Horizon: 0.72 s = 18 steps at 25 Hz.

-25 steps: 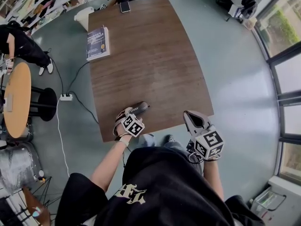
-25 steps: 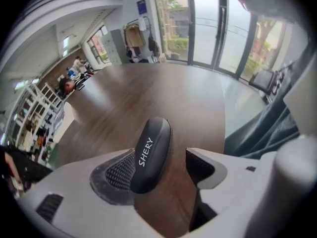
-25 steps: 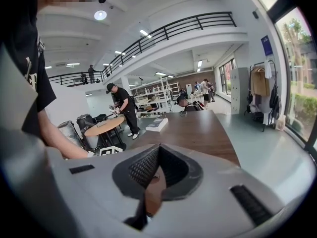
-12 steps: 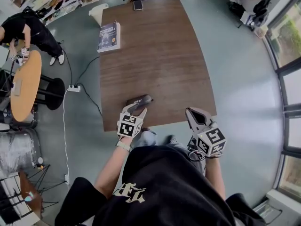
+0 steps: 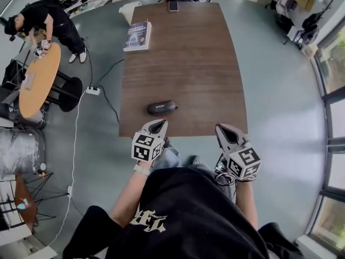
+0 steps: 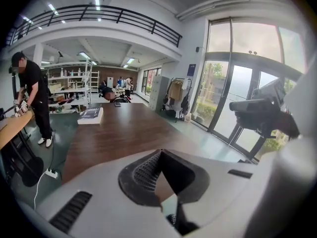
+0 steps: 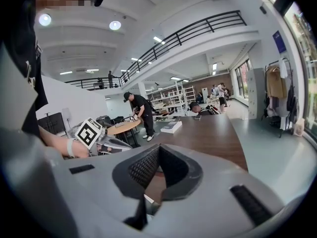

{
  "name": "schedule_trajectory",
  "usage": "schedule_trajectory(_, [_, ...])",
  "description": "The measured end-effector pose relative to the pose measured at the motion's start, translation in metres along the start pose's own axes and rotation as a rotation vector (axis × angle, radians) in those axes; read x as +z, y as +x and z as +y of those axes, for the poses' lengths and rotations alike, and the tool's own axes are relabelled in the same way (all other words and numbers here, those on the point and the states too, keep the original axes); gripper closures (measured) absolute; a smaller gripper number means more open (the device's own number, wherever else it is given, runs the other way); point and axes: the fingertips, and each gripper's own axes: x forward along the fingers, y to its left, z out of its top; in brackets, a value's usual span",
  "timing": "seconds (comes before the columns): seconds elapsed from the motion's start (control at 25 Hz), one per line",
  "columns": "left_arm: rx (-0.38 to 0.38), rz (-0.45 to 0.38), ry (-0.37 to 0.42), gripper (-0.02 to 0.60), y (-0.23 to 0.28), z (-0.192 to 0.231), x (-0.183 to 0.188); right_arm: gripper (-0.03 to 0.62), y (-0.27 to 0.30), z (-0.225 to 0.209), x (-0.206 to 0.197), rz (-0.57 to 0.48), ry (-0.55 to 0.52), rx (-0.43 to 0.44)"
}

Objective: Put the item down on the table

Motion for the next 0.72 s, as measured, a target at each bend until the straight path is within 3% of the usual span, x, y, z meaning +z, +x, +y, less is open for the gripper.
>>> schedule_trajectory(0.32, [-0.006,-0.088,-0.037,0.575,-0.03,-0.049,-0.012,0.608,-0.033,0.007,-0.016,-0.03,-0.028,0.056])
schedule_trajectory(0.72, [-0.046,-0.146,-0.056,0.575,-0.047,-0.102,-0.02,0.608,-0.065,0.004,-0.047,-0.018,0.021,0.086])
